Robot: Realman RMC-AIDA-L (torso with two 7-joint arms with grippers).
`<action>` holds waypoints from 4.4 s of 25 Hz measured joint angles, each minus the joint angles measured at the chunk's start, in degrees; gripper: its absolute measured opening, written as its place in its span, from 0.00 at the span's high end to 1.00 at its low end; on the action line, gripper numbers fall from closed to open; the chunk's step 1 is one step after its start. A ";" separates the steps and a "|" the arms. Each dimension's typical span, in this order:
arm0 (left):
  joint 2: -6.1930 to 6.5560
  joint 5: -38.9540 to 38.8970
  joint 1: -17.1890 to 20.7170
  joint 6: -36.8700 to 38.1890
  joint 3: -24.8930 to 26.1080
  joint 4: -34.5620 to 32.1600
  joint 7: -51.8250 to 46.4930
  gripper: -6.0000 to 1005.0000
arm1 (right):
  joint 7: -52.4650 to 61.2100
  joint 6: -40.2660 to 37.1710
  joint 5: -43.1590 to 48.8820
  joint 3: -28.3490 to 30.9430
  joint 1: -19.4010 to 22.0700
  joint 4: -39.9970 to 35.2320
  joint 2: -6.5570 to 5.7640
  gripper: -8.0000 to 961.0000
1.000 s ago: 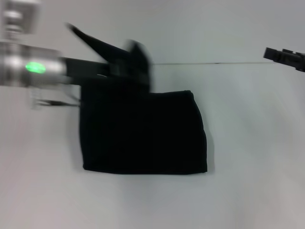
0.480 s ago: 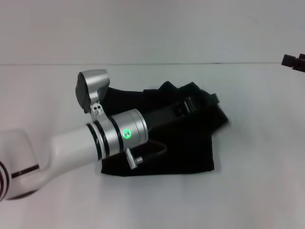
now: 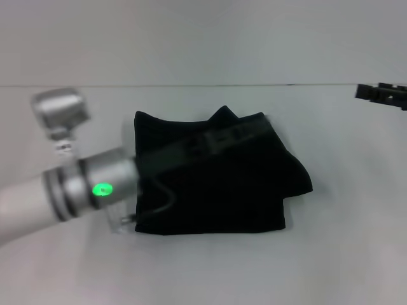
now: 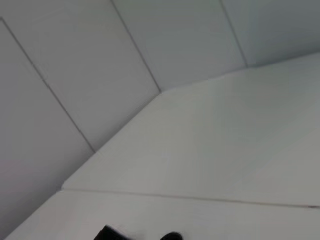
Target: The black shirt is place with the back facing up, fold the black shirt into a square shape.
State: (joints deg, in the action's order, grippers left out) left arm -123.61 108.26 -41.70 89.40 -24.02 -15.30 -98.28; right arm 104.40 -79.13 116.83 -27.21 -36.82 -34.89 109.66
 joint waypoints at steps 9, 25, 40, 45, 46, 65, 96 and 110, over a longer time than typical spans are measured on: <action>3.01 2.74 10.14 7.70 -1.14 -13.85 7.71 0.12 | 8.69 8.18 6.55 -15.32 -9.07 0.04 2.03 0.07; 3.12 4.77 11.51 5.74 -1.05 -15.93 12.08 0.06 | 12.17 23.40 14.65 -26.63 -19.70 7.24 7.99 0.25; 3.75 4.77 9.90 2.35 -1.38 -15.73 11.64 0.06 | 11.54 27.22 14.59 -26.93 -20.01 11.25 9.76 0.57; 3.81 4.77 9.54 1.55 -1.39 -15.65 11.62 0.06 | 10.81 26.74 13.74 -26.70 -19.27 10.70 9.77 0.58; 3.81 4.77 9.51 1.41 -1.39 -15.63 11.62 0.06 | 10.64 26.71 13.69 -26.66 -19.17 10.68 9.77 0.62; 3.85 4.43 8.27 -1.98 -1.31 -14.15 11.70 0.06 | 6.90 26.85 -2.29 -26.21 -7.56 4.83 9.71 0.98; 3.73 2.47 2.31 -27.25 -0.84 -13.97 4.16 0.06 | 7.37 13.11 -10.76 -11.88 -0.24 4.39 0.81 0.50; 3.91 4.29 4.41 -19.50 -5.13 -15.63 10.31 0.06 | 5.41 15.08 4.90 -23.30 -10.49 3.92 5.49 0.49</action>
State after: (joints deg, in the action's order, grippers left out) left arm -119.69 112.54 -37.29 69.91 -29.15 -30.92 -87.97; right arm 109.82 -64.05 121.73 -50.51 -47.32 -30.97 115.15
